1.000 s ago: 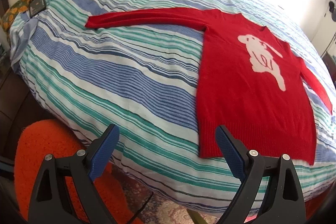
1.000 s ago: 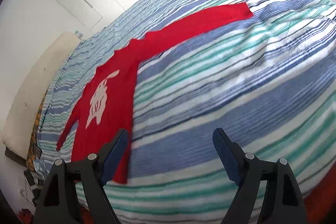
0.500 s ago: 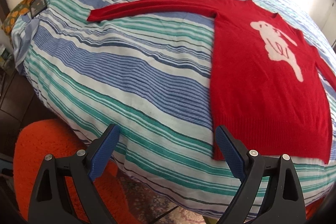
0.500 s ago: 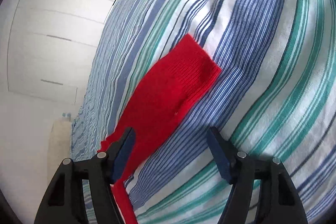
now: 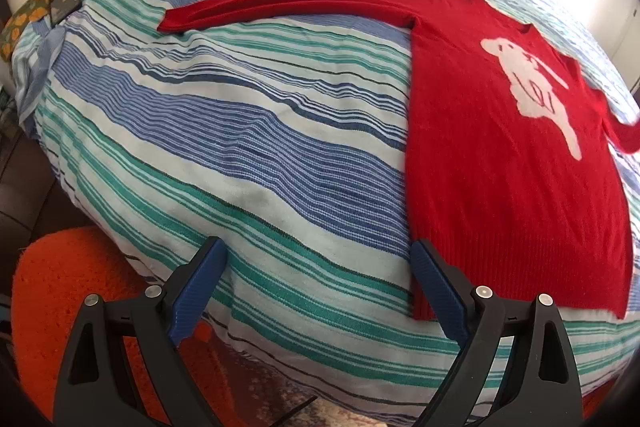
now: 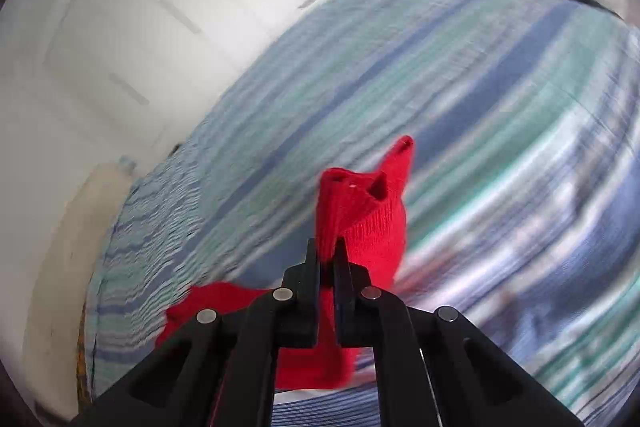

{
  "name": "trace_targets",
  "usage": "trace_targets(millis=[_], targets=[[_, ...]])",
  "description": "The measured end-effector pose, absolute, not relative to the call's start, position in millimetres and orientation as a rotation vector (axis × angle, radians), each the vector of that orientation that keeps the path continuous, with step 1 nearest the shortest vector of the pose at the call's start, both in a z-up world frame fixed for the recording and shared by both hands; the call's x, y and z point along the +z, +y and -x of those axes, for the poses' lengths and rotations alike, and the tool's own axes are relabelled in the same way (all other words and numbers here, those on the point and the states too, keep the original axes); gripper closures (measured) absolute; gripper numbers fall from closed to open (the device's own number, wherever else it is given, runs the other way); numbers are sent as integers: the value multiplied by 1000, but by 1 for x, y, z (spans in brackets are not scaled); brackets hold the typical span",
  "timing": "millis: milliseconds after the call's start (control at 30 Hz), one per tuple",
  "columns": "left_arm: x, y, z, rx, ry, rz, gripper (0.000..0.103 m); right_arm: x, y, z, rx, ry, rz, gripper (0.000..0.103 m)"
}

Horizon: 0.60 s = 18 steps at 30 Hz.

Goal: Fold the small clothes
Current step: 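Grasp the sweater hem with the right gripper and lift it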

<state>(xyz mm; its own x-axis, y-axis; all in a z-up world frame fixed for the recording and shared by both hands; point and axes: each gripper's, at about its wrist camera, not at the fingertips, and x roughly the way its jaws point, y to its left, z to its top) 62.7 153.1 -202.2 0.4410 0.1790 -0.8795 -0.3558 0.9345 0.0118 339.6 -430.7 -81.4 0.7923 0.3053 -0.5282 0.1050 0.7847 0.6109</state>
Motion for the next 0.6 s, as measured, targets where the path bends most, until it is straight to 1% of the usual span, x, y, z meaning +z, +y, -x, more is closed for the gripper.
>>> trace_targets(millis=[100, 167, 200, 267, 300, 367, 500, 600], targets=[[-201, 154, -63, 332, 1060, 198, 9, -20, -316, -356, 419, 632, -540, 97], [-201, 155, -62, 329, 1059, 205, 9, -1, -246, -370, 594, 658, -502, 97], [-201, 155, -61, 327, 1058, 205, 9, -1, -216, -377, 654, 698, -496, 94], [-199, 156, -59, 321, 1053, 205, 9, -9, -171, -391, 726, 809, -480, 59], [-198, 157, -57, 319, 1049, 205, 9, -15, -156, -396, 737, 835, -484, 34], [-197, 159, -55, 314, 1045, 210, 9, -20, -152, -400, 761, 838, -516, 33], [-198, 165, -57, 306, 1050, 237, 9, -32, -196, -408, 686, 850, -561, 34], [-199, 166, -59, 308, 1054, 246, 9, -68, -223, -429, 627, 930, -581, 39]])
